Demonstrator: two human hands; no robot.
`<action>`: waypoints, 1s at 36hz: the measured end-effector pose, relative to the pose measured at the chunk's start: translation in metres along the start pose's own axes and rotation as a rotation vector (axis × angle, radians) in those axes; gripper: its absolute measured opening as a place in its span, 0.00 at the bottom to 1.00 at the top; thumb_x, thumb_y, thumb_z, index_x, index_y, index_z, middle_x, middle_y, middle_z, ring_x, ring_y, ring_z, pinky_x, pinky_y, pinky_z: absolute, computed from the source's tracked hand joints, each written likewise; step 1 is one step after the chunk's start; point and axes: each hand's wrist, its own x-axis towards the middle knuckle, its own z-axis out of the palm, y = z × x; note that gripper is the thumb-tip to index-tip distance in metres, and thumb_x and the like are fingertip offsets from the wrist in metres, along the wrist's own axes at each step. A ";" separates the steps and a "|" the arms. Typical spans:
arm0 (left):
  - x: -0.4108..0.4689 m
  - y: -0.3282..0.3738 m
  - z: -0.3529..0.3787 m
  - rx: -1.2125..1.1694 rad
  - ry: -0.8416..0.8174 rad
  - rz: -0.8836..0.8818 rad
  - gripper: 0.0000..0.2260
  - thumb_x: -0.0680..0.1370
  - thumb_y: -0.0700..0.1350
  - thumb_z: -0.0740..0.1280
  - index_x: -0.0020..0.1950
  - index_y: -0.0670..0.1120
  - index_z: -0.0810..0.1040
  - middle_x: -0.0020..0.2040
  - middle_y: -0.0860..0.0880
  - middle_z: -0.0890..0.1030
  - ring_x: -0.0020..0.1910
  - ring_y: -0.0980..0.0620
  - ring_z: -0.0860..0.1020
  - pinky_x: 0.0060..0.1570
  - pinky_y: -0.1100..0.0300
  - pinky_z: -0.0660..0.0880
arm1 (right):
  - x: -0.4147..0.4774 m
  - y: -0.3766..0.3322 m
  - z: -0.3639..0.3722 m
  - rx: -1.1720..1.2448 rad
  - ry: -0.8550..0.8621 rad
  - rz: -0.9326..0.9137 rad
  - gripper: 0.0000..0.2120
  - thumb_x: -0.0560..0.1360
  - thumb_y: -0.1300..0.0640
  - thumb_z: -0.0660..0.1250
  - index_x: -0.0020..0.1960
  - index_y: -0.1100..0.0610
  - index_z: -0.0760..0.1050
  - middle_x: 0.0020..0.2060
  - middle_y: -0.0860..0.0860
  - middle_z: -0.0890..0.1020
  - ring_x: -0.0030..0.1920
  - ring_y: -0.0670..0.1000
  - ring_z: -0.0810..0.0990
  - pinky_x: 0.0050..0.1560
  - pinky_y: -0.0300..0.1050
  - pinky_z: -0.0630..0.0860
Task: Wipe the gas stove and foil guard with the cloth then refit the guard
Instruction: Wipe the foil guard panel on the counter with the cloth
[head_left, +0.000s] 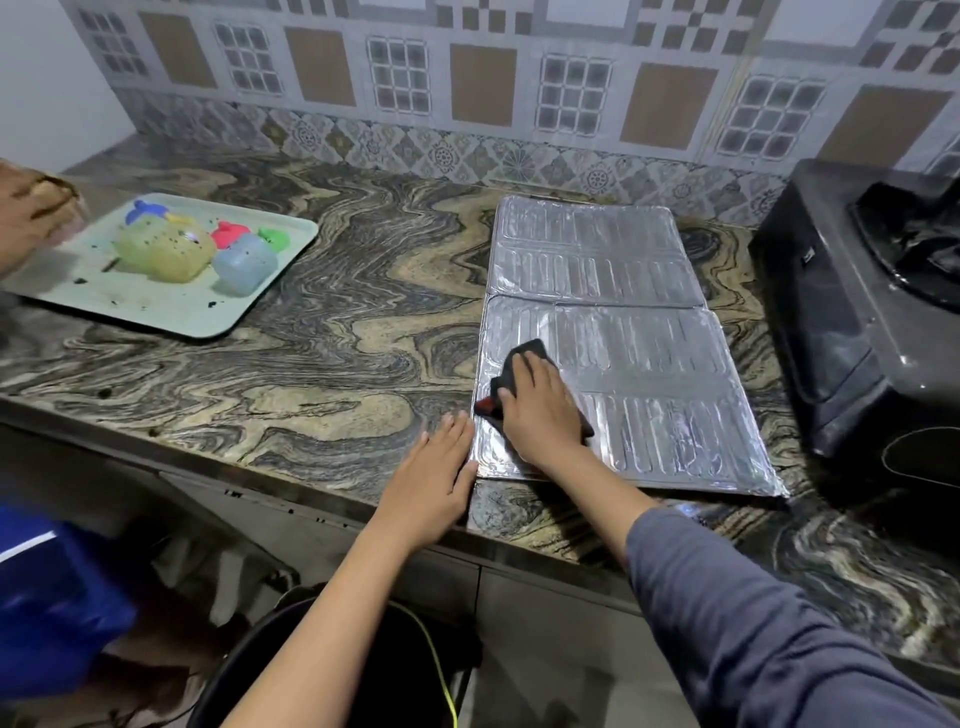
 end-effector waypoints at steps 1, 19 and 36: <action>0.000 0.000 0.001 0.024 0.003 -0.006 0.24 0.82 0.51 0.48 0.77 0.48 0.47 0.78 0.53 0.48 0.76 0.59 0.44 0.72 0.62 0.39 | -0.001 -0.002 0.001 -0.012 -0.017 -0.062 0.25 0.80 0.49 0.48 0.75 0.56 0.51 0.76 0.53 0.53 0.75 0.54 0.50 0.75 0.51 0.49; -0.002 0.013 0.012 0.120 0.008 -0.092 0.28 0.76 0.54 0.38 0.76 0.50 0.41 0.77 0.54 0.41 0.75 0.60 0.39 0.71 0.60 0.36 | -0.065 0.148 -0.064 -0.066 0.040 0.217 0.25 0.81 0.52 0.51 0.75 0.59 0.53 0.75 0.55 0.55 0.75 0.55 0.53 0.74 0.50 0.52; 0.004 0.002 -0.016 -0.058 -0.195 -0.038 0.25 0.82 0.48 0.52 0.77 0.47 0.46 0.78 0.51 0.44 0.76 0.54 0.43 0.75 0.54 0.42 | -0.075 0.072 -0.028 0.024 0.246 0.496 0.26 0.80 0.51 0.51 0.75 0.59 0.51 0.76 0.55 0.54 0.74 0.58 0.52 0.72 0.55 0.53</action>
